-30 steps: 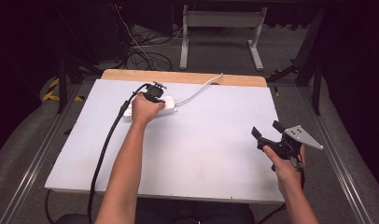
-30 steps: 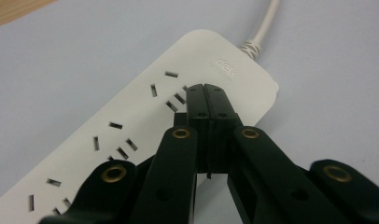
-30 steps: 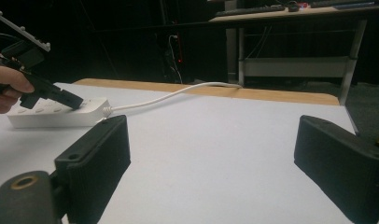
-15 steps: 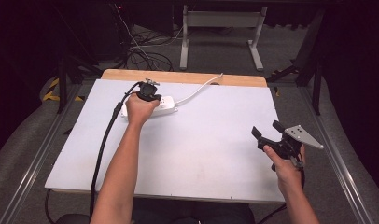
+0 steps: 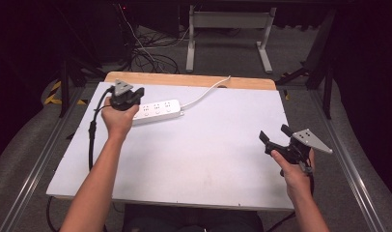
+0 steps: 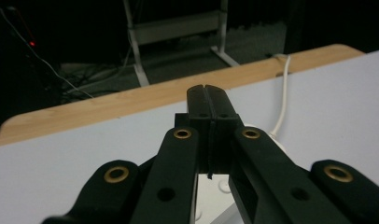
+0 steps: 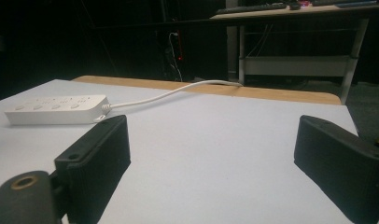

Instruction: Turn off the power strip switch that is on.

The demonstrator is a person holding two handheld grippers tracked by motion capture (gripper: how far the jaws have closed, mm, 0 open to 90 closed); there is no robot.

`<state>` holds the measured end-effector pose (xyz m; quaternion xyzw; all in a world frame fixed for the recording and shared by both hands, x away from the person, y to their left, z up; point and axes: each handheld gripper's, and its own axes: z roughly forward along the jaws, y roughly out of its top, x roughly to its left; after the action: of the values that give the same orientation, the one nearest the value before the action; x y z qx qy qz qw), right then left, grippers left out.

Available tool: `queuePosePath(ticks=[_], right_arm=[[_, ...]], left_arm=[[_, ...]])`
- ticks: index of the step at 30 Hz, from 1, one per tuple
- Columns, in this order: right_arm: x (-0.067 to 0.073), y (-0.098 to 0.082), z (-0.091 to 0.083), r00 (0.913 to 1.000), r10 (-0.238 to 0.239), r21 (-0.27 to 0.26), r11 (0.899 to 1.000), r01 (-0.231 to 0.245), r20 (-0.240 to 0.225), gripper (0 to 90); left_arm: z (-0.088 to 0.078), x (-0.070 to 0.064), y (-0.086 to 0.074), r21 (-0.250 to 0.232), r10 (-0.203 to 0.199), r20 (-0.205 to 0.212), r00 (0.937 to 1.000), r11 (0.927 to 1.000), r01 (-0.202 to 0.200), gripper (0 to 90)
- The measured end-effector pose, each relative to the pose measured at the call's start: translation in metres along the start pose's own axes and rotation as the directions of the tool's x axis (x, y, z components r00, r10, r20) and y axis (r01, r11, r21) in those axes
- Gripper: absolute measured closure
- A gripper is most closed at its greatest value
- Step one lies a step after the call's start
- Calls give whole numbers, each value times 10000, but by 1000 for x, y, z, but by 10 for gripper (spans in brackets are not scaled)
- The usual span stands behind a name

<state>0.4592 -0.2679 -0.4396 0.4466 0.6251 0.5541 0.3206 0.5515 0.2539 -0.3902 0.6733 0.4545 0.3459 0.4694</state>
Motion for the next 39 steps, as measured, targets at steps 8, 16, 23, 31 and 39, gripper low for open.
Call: queuePosePath(ticks=[8, 16, 23, 31, 39], right_arm=[[1, 0, 0, 10000, -1, 4, 10000, 1, 0, 113], [2, 0, 0, 10000, -30, 27, 10000, 30, 37, 114], [2, 0, 1, 10000, -42, 38, 10000, 41, 60, 113], [3, 0, 1, 10000, -59, 32, 10000, 59, 73, 113], [3, 1, -1, 9999, -72, -9, 10000, 72, 94, 113]], left_arm=[[-76, 26, -28, -1508, -376, -984, 9944, 9883, 224, 900], [-109, 37, -47, -2213, -714, -1513, 9859, 9745, 366, 900], [-109, 31, -53, -2766, -725, -2013, 9768, 9609, 143, 562], [-106, 22, -58, -2573, -260, -2556, 9664, 9654, -421, 19], [-106, 19, -59, -2527, -291, -2344, 9717, 9670, -320, 11]])
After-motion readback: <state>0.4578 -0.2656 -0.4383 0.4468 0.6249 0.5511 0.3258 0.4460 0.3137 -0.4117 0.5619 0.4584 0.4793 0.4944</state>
